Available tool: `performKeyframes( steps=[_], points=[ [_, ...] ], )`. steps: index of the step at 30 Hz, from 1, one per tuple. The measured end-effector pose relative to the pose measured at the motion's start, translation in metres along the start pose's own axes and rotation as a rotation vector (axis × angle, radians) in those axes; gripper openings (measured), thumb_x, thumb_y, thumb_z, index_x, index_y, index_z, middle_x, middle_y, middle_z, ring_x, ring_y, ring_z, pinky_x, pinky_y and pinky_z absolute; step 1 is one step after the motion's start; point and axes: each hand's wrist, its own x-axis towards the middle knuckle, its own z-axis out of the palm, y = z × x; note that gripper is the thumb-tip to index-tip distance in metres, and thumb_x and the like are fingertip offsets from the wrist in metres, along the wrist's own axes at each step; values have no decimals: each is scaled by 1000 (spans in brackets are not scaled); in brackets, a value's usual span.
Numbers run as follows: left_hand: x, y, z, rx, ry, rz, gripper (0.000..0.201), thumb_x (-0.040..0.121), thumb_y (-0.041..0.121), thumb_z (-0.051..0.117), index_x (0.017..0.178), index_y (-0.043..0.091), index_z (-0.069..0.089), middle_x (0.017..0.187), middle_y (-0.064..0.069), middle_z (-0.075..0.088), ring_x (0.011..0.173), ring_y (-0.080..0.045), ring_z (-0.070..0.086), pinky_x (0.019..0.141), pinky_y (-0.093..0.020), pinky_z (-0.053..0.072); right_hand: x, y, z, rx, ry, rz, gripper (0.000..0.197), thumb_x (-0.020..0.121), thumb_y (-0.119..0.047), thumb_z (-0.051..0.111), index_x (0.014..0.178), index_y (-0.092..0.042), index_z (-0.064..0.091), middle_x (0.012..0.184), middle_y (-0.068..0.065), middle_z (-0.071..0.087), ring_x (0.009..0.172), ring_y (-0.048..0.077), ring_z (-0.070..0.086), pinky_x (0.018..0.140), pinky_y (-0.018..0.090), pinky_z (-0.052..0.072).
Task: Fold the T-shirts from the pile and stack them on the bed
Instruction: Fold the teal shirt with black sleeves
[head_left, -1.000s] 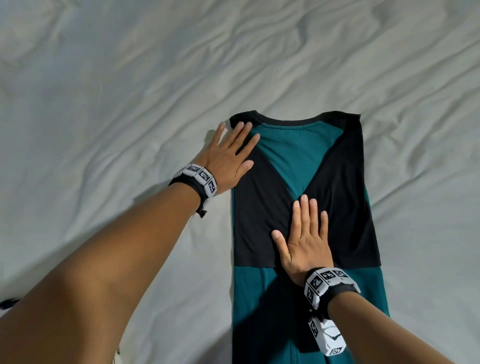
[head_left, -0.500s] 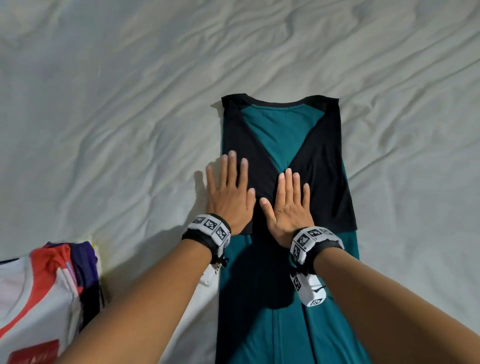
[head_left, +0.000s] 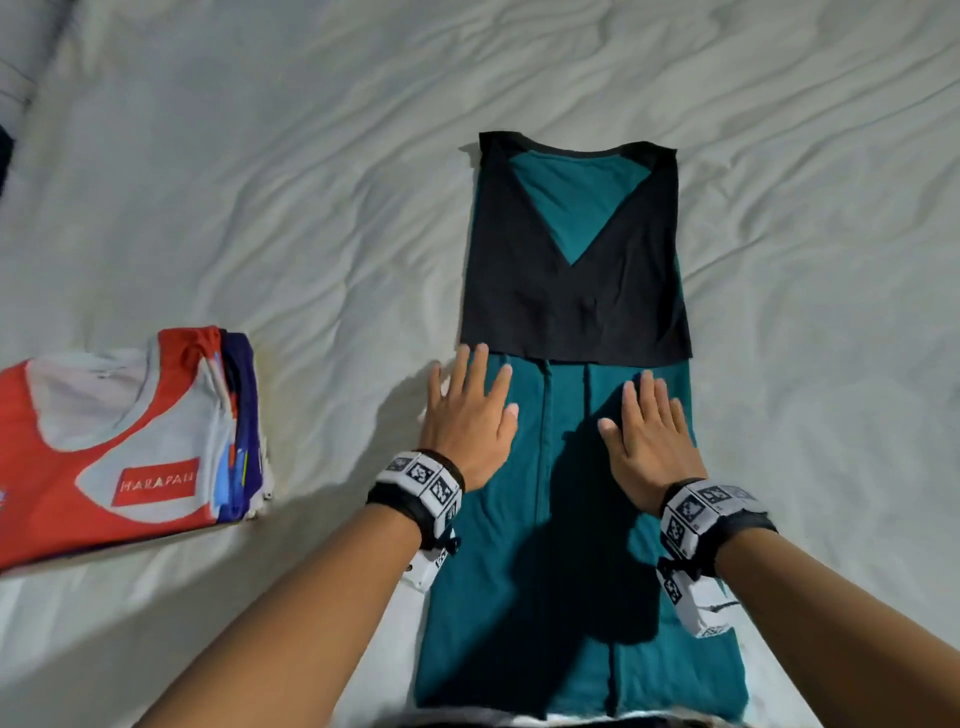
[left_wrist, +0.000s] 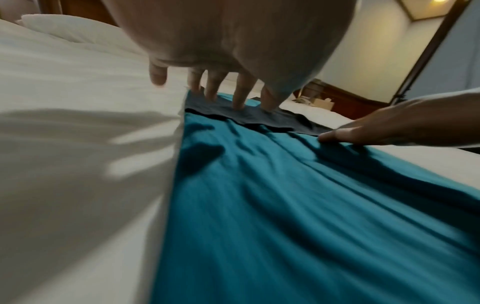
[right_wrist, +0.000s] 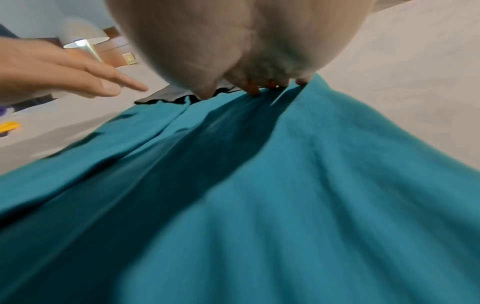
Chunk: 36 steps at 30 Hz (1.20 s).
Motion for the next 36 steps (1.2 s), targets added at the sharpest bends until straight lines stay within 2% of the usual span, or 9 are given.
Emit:
performKeyframes(
  steps=[2, 4, 7, 13, 17, 23, 27, 30, 36],
  points=[
    [-48, 10, 4, -73, -18, 72, 38, 101, 38, 40, 126, 19, 62, 129, -6, 57, 124, -30, 49, 103, -49, 38, -36, -1, 7, -5, 10, -58, 57, 108, -43, 27, 157, -13, 29, 168, 12, 13, 155, 28, 9, 127, 42, 7],
    [-94, 18, 16, -112, -44, 163, 25, 97, 34, 47, 97, 17, 66, 98, -3, 61, 96, -29, 57, 84, -44, 46, -72, -4, 15, -55, 73, -113, 40, 105, -37, 41, 135, -14, 56, 144, 11, 49, 135, 33, 42, 112, 46, 34],
    [-150, 28, 35, -133, -76, 262, 22, 87, 39, 56, 79, 19, 63, 81, 0, 59, 80, -28, 58, 70, -40, 49, -118, -8, 33, -68, 116, -176, 21, 101, -30, 53, 98, -14, 65, 98, 6, 59, 97, 35, 56, 81, 45, 44],
    [-207, 46, 48, 70, -289, 310, 77, 72, 84, 51, 110, 17, 59, 108, -3, 53, 98, -27, 49, 83, -44, 44, -186, 5, 58, -94, 16, -311, 56, 92, -68, 45, 93, -15, 61, 97, 5, 55, 89, 31, 53, 74, 42, 49],
    [-212, 53, 55, 166, -314, 323, 80, 71, 68, 70, 125, 13, 50, 121, -9, 50, 108, -31, 47, 88, -49, 42, -199, 13, 74, -260, -175, -340, 94, 70, -83, 56, 121, -4, 59, 135, 21, 51, 120, 41, 51, 99, 52, 49],
    [-205, 57, 60, 168, -331, 257, 59, 59, 49, 79, 106, 15, 65, 102, -4, 57, 95, -29, 54, 78, -44, 45, -200, 17, 82, -252, -132, -389, 70, 57, -37, 80, 116, -2, 62, 135, 26, 52, 120, 45, 51, 97, 53, 50],
    [-196, 63, 40, 101, -351, 186, 34, 81, 37, 67, 109, 16, 68, 106, -2, 59, 105, -28, 53, 86, -43, 44, -198, 25, 72, -111, -107, -424, 42, 58, -14, 81, 96, -6, 65, 129, 21, 63, 116, 41, 61, 83, 47, 60],
    [-183, 67, 18, 51, -374, 116, 26, 89, 29, 60, 110, 17, 69, 104, -2, 63, 105, -27, 58, 90, -41, 46, -193, 24, 48, -42, -101, -336, 22, 76, -14, 74, 95, -8, 64, 110, 11, 66, 103, 36, 64, 70, 40, 56],
    [-137, 67, -41, -17, -288, 17, 30, 89, 22, 63, 119, 21, 69, 111, -5, 71, 105, -33, 66, 87, -38, 54, -156, 12, -16, -64, 32, -226, 19, 94, -24, 63, 105, -9, 66, 103, 9, 62, 100, 35, 60, 74, 40, 50]
  ],
)
